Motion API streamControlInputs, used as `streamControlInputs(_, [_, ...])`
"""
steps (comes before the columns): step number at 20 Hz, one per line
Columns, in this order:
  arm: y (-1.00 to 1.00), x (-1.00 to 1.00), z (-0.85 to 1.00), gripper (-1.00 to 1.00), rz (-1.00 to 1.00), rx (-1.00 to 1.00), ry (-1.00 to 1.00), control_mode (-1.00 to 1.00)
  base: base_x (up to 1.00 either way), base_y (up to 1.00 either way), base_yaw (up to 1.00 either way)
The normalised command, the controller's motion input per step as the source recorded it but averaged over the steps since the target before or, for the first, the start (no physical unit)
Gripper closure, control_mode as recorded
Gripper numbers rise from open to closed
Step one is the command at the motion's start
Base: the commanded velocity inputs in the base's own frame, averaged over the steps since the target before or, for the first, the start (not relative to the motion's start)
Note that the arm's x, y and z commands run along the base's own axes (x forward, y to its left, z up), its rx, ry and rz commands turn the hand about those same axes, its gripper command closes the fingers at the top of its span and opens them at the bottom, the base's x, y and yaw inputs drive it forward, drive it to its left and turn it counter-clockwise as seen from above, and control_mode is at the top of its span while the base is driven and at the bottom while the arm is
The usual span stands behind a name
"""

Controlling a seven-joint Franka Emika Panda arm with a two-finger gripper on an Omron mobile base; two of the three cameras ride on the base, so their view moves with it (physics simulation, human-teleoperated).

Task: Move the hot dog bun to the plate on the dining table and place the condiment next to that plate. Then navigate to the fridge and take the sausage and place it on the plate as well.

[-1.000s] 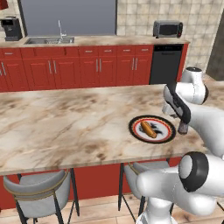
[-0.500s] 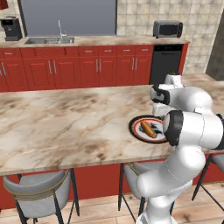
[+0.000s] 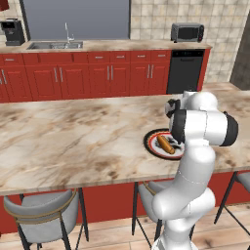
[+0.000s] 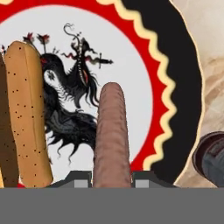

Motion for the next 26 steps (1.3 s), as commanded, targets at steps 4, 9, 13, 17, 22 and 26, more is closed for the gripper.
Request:
streamControlInputs(4, [-0.03, 0.08, -0.41, 1.0, 0.06, 0.07, -0.06, -1.0, 0.0, 0.0, 0.0])
streamControlInputs(9, [0.0, 0.12, -0.2, 1.0, 0.06, 0.03, -0.1, -1.0, 0.0, 0.0, 0.0])
streamControlInputs(13, [0.0, 0.17, -0.01, 1.0, 0.02, 0.02, -0.13, -1.0, 0.0, 0.0, 0.0])
streamControlInputs(17, [0.25, -0.01, -0.13, -1.0, 0.0, 0.0, -0.09, -1.0, 0.0, 0.0, 0.0])
streamControlInputs(22, [0.26, -0.03, -0.06, -1.0, 0.0, -0.03, -0.03, -1.0, 0.0, 0.0, 0.0])
streamControlInputs(26, [0.04, -0.06, 0.0, -1.0, 0.0, -0.07, -0.02, -1.0, 0.0, 0.0, 0.0])
